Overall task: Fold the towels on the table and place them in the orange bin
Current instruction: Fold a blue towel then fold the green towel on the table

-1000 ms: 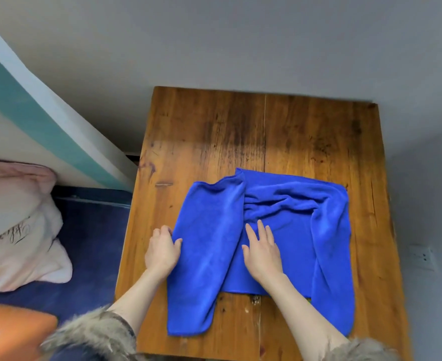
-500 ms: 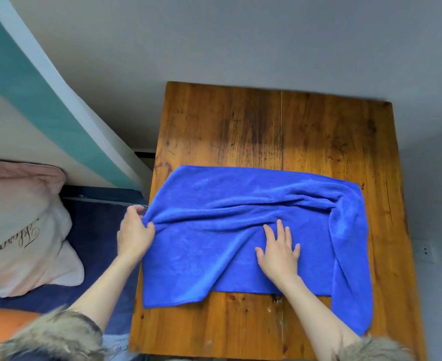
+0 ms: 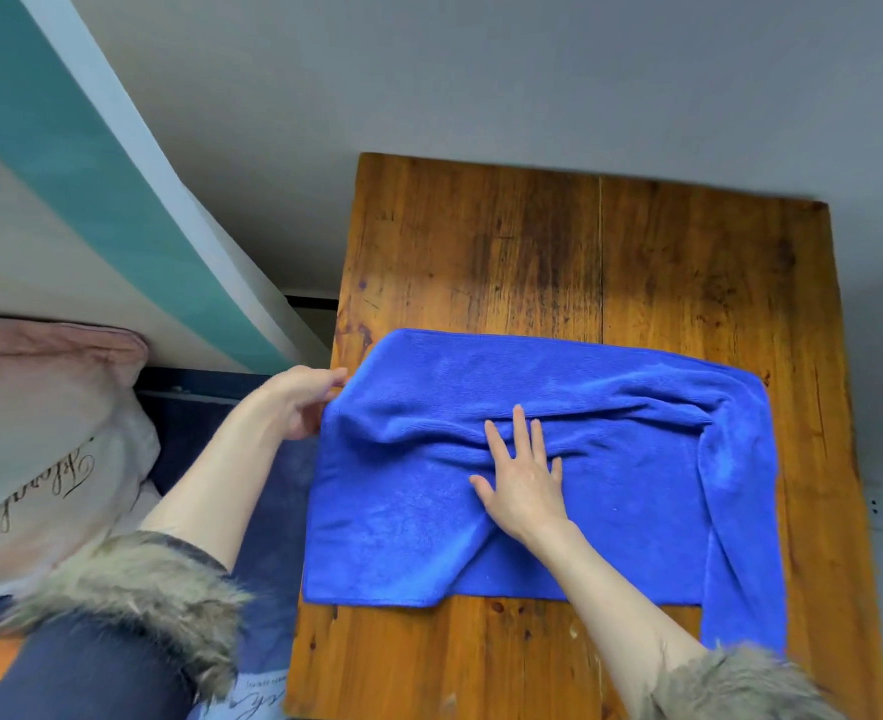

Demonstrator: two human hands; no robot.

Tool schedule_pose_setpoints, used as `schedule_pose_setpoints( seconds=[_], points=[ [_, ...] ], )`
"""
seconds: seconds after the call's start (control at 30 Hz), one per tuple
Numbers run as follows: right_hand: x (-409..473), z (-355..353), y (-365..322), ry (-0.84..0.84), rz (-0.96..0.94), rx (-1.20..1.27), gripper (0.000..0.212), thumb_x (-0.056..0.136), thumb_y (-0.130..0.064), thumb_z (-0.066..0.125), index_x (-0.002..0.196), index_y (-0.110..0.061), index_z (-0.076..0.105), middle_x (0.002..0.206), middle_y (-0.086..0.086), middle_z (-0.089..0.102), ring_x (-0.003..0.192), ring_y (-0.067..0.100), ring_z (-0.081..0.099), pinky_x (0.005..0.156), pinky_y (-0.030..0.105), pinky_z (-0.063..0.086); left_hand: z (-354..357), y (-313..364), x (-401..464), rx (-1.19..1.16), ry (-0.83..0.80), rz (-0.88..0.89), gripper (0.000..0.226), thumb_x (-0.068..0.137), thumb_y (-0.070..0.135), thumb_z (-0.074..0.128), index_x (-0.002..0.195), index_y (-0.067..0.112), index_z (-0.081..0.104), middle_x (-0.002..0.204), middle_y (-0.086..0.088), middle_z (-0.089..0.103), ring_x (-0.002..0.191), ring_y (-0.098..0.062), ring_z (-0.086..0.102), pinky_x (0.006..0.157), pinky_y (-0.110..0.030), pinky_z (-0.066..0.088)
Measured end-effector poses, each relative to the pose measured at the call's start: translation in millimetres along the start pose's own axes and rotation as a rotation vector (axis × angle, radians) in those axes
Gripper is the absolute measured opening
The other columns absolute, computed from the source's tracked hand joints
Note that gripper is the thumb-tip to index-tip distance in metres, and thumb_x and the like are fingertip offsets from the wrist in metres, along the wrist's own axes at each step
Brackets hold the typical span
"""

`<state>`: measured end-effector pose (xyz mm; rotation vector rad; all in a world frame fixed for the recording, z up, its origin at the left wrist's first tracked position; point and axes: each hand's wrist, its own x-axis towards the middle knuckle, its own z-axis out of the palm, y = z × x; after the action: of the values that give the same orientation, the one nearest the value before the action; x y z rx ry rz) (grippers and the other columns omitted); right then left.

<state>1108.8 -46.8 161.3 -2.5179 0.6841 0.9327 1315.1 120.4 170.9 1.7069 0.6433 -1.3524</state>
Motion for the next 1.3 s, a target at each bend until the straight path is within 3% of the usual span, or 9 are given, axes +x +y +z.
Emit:
schedule_pose_setpoints(
  seconds=[0.2, 0.4, 0.5, 0.63, 0.77, 0.87, 0.97, 1.1, 1.3],
  points=[
    [-1, 1, 0, 0.005, -0.005, -0.014, 0.070, 0.097, -0.044, 0.039, 0.150, -0.029, -0.005, 0.152, 0.002, -0.032, 0.143, 0.026, -0.022, 0.114, 0.054, 0.009, -6, -11, -10, 0.087, -0.140, 0.053, 0.022, 0.087, 0.009, 0.062, 0.109, 0.008, 0.061, 0.074, -0.002, 0.059, 0.060, -0.012, 0.048, 0.051, -0.020, 0.042],
    [-1, 2, -1, 0.005, 0.005, -0.005, 0.071, 0.097, -0.043, 0.038, 0.150, -0.029, -0.006, 0.152, 0.003, -0.032, 0.143, 0.026, -0.022, 0.115, 0.054, 0.008, -5, -25, -14, 0.044, 0.353, 0.808, 0.040, 0.086, -0.007, 0.049, 0.117, 0.017, 0.057, 0.107, 0.002, 0.063, 0.075, -0.007, 0.056, 0.075, -0.019, 0.047],
    [-5, 3, -3, 0.043, 0.008, 0.028, 0.070, 0.097, -0.042, 0.039, 0.150, -0.028, -0.006, 0.152, 0.001, -0.031, 0.143, 0.026, -0.022, 0.115, 0.052, 0.006, -10, -31, -14, 0.152, 0.521, 0.901, 0.046, 0.086, -0.006, 0.043, 0.124, 0.018, 0.052, 0.117, 0.010, 0.053, 0.072, -0.001, 0.051, 0.077, -0.012, 0.041],
    [-20, 18, -11, 0.169, -0.041, 0.043, 0.079, 0.094, -0.040, 0.049, 0.149, -0.029, -0.007, 0.148, -0.002, -0.032, 0.142, 0.023, -0.023, 0.116, 0.054, 0.007, -8, -62, -11, 0.357, 0.613, 0.909, 0.043, 0.088, -0.001, 0.047, 0.129, 0.012, 0.047, 0.124, -0.001, 0.043, 0.097, -0.016, 0.049, 0.089, -0.030, 0.040],
    [-41, 49, -12, 0.168, -0.082, -0.064, 0.110, 0.054, -0.046, 0.085, 0.144, -0.024, 0.027, 0.154, 0.010, 0.026, 0.141, 0.029, 0.017, 0.094, 0.063, 0.041, 17, -120, -15, 0.822, 0.593, 1.034, 0.040, 0.077, 0.003, 0.067, 0.115, 0.008, 0.055, 0.116, -0.014, 0.054, 0.101, -0.034, 0.053, 0.082, -0.044, 0.049],
    [-51, 67, -13, 0.133, -0.052, -0.058, 0.119, 0.040, -0.052, 0.088, 0.141, -0.026, 0.031, 0.149, 0.009, 0.035, 0.136, 0.029, 0.025, 0.086, 0.064, 0.044, 40, -166, -19, 1.130, 0.393, 0.923, 0.072, 0.060, 0.025, 0.086, 0.124, 0.012, 0.054, 0.132, -0.018, 0.051, 0.117, -0.039, 0.053, 0.085, -0.047, 0.052],
    [-58, 75, -13, 0.150, -0.068, 0.027, 0.113, 0.062, -0.054, 0.077, 0.147, -0.031, 0.007, 0.158, 0.004, 0.004, 0.144, 0.026, 0.004, 0.102, 0.062, 0.030, 47, -186, -22, 1.268, 0.356, 0.772, 0.103, 0.054, 0.045, 0.085, 0.142, 0.021, 0.037, 0.150, -0.015, 0.031, 0.136, -0.036, 0.031, 0.102, -0.050, 0.039],
    [-65, 70, -2, 0.143, -0.043, 0.058, 0.099, 0.085, -0.052, 0.056, 0.142, -0.030, -0.022, 0.148, -0.004, -0.034, 0.140, 0.021, -0.025, 0.115, 0.050, 0.010, 37, -181, -26, 1.400, 0.372, 0.662, 0.105, 0.077, 0.053, 0.065, 0.145, 0.032, -0.012, 0.153, -0.003, -0.020, 0.144, -0.029, -0.010, 0.116, -0.040, 0.012],
    [-77, 67, 29, -0.011, 0.050, -0.043, 0.096, 0.088, -0.051, 0.054, 0.148, -0.023, -0.015, 0.151, 0.002, -0.033, 0.142, 0.026, -0.023, 0.116, 0.051, 0.008, 24, -186, -38, 1.521, 0.420, 0.520, 0.106, 0.081, 0.052, 0.062, 0.144, 0.031, -0.021, 0.154, -0.003, -0.025, 0.144, -0.027, -0.014, 0.116, -0.047, 0.005]
  ],
)
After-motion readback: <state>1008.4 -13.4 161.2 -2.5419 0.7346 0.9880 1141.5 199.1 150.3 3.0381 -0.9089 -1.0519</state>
